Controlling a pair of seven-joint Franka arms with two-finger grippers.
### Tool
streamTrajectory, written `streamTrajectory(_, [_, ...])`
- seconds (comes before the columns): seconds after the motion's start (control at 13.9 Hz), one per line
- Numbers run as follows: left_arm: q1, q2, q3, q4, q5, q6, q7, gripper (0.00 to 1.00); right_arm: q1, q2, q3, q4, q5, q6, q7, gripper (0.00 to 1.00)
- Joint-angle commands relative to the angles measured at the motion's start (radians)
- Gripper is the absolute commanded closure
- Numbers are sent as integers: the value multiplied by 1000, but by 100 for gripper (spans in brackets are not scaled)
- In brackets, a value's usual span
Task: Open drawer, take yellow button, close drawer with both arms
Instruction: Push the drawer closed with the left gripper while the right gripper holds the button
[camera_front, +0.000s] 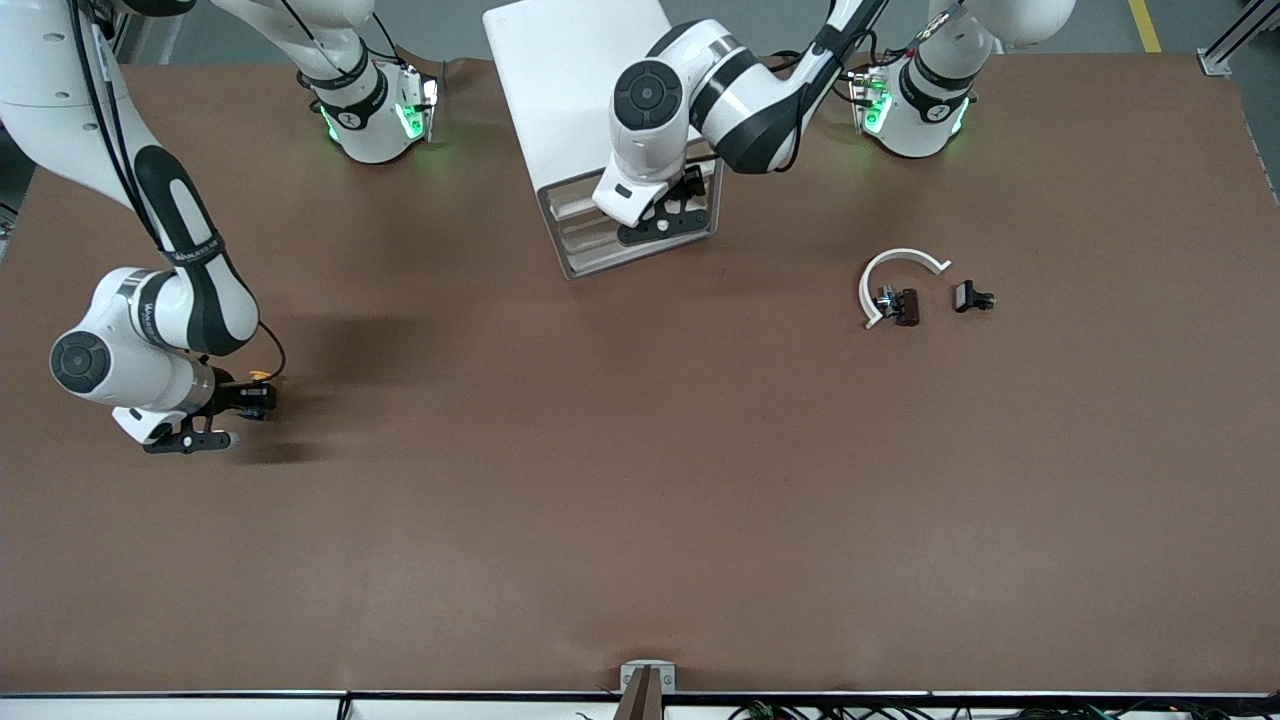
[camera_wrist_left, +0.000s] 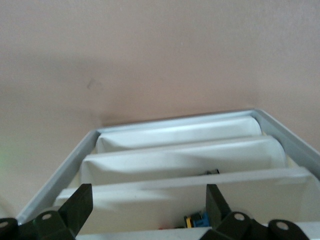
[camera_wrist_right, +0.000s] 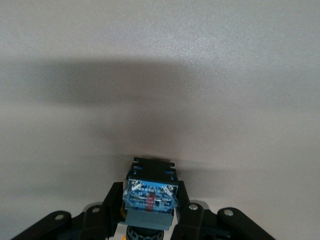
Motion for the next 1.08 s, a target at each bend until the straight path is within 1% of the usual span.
streamTrajectory(0.0, [-2,-37,-28,-35,-62,15,-9,0,-24,37,20,33,-19,13,-1,73])
streamTrajectory(0.07, [-2,-37,-33,-37,-71,15,-12,0,-24,37,19,33,-19,13,-1,70])
streamTrajectory(0.14, [3,-37,-33,-37,-76,15,-12,0,-24,37,20,33,-19,12,-1,58])
streamTrajectory(0.22, [8,-35,-33,-37,-82,15,-12,0,-23,35,20,33,-21,7,-1,9])
streamTrajectory(0.29, [14,-34,-30,-34,-86,13,-12,0,-23,34,20,35,-19,4,2,0])
streamTrajectory(0.43, [60,-29,-28,-24,-86,10,-13,0,-14,29,20,44,-21,3,8,0])
streamTrajectory(0.5, [81,-28,-25,-20,-77,7,-15,0,-11,16,22,61,-19,-23,8,0])
streamTrajectory(0.58, [107,-26,-17,-12,-74,7,-15,0,-11,2,23,91,-19,-83,5,0])
streamTrajectory(0.65, [151,-25,-14,3,-63,7,-10,0,-9,0,26,149,-21,-171,2,0])
streamTrajectory(0.86, [268,-22,-16,31,25,6,2,0,35,-4,26,330,-21,-423,8,0])
streamTrajectory(0.94, [314,-22,-16,37,48,6,5,0,51,-14,25,375,-21,-489,8,0])
streamTrajectory(1.01, [363,-22,-16,54,87,4,16,0,61,-32,26,395,-21,-525,13,0])
